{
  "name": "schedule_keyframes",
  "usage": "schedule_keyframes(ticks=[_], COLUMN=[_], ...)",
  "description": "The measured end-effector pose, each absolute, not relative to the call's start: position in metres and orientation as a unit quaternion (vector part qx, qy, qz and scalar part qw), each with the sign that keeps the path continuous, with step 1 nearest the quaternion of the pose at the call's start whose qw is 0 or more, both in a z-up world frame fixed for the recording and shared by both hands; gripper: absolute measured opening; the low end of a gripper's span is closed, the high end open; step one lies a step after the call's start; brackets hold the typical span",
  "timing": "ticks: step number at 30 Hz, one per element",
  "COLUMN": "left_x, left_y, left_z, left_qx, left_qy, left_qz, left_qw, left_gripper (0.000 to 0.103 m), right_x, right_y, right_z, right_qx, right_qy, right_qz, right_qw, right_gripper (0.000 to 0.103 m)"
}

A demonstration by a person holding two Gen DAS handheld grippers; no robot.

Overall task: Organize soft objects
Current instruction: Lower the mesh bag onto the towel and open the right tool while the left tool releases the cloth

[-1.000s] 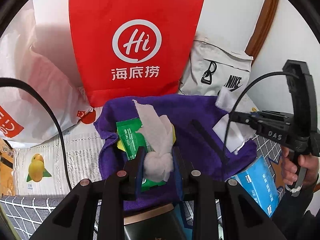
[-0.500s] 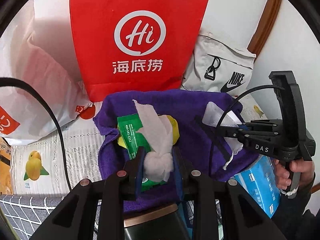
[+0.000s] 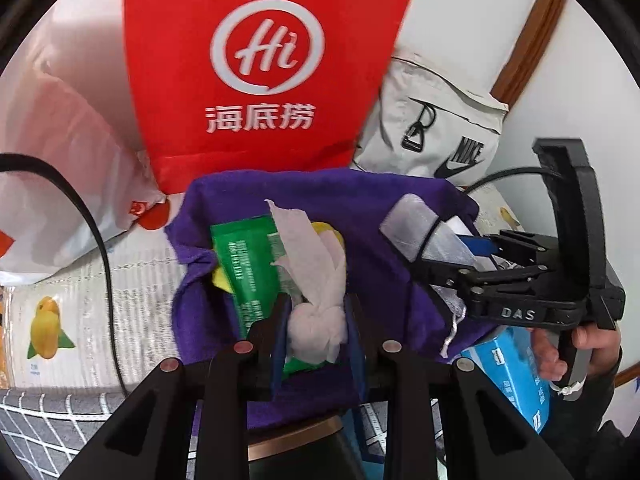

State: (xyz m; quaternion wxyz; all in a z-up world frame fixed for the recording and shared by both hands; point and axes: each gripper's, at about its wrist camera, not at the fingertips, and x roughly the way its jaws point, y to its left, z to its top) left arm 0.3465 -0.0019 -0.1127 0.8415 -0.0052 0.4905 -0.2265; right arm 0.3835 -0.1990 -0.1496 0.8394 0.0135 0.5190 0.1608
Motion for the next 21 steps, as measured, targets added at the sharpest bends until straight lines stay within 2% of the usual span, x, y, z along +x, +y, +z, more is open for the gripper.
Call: schedule_keyframes(ticks=[2, 4, 5, 14, 16, 19, 20, 21], left_x=[0.346, 0.345, 0.346, 0.35, 0.349, 0.35, 0.35, 0.35], left_y=[-0.006, -0.011, -0.013, -0.02, -0.023, -0.024, -0.024, -0.025], left_z=[-0.114, -0.117, -0.119, -0.133, -0.135, -0.137, -0.136, -0.134], left_qx=[-0.006, -0.006, -0.006, -0.013, -0.013, -0.013, -0.013, -0.014], left_qy=[0.492, 0.494, 0.495, 0.505, 0.507, 0.507, 0.504, 0.5], left_qz=[-0.236, -0.241, -0.241, -0.244, -0.244, -0.235, -0.234, -0.233], left_qw=[0.838, 0.836, 0.834, 0.828, 0.827, 0.829, 0.831, 0.834], left_gripper=[0.025, 0.025, 0.025, 0.026, 0.029, 0.052, 0.063, 0.066], right_x=[0.384, 0.387, 0.388, 0.386, 0.384, 0.38, 0.378, 0.378], right_y=[-0.203, -0.207, -0.209, -0.216, -0.216, -0.221, -0.223, -0.223], right_z=[-0.149, -0.15, -0.15, -0.14, -0.135, -0.127, -0.125, -0.123], right_qx=[0.018, 0.023, 0.026, 0.037, 0.041, 0.04, 0.041, 0.044], right_qy=[0.52, 0.518, 0.515, 0.509, 0.505, 0.5, 0.496, 0.495], right_qz=[0.155, 0.147, 0.14, 0.142, 0.143, 0.141, 0.141, 0.141], right_qw=[0.84, 0.843, 0.845, 0.848, 0.85, 0.854, 0.856, 0.857], right_gripper=[0.066, 0.081, 0.084, 0.086, 0.086, 0.086, 0.086, 0.086])
